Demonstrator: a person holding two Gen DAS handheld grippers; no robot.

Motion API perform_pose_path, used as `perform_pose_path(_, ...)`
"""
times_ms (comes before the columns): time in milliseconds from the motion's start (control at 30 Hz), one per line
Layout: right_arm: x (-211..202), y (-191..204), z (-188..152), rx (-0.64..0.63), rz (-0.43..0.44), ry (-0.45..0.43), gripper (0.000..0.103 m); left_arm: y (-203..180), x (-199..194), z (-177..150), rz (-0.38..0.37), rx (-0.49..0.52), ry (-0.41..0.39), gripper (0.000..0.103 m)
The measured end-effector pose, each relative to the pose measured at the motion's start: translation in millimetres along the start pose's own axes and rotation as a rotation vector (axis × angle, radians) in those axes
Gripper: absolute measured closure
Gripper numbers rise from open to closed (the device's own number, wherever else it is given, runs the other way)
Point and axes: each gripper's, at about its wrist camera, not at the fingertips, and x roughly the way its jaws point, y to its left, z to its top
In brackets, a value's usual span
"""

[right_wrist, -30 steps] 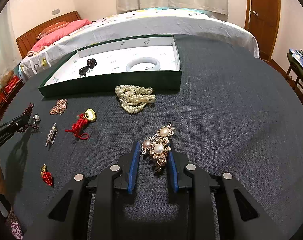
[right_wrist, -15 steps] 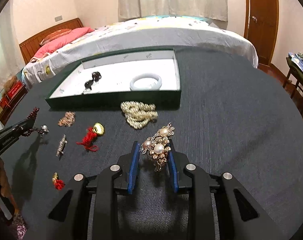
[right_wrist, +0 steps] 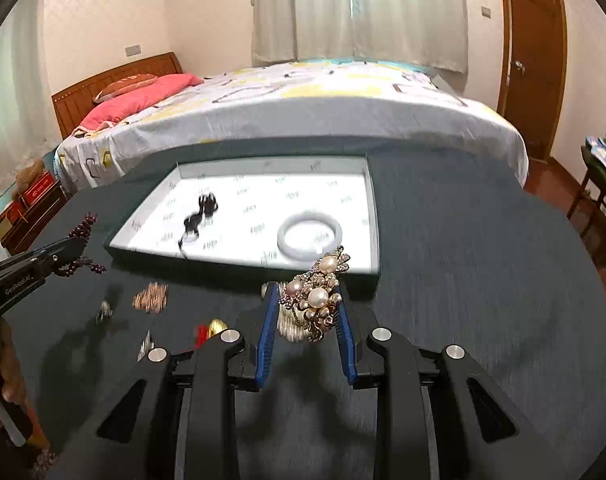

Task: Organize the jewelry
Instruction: 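Carry the beads and brooch into the box and open both grippers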

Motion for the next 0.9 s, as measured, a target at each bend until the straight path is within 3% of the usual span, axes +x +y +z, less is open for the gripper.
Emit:
perform_pose_path(400, 63, -7, 81, -0.028, -0.009, -0.056, 0.075, -16, 71, 81, -0.023, 0.048, -0.028, 0.092)
perform_pose_path(600, 112, -6, 101, -0.04, 0.005, 0.001, 0.075, -22, 119, 103, -0.013, 0.065, 0.012, 0.092)
perform_pose_path(900, 174, -11, 111, -0.029, 0.019, 0.156, 0.075, -9, 189, 117, 0.001, 0.03, 0.151, 0.092)
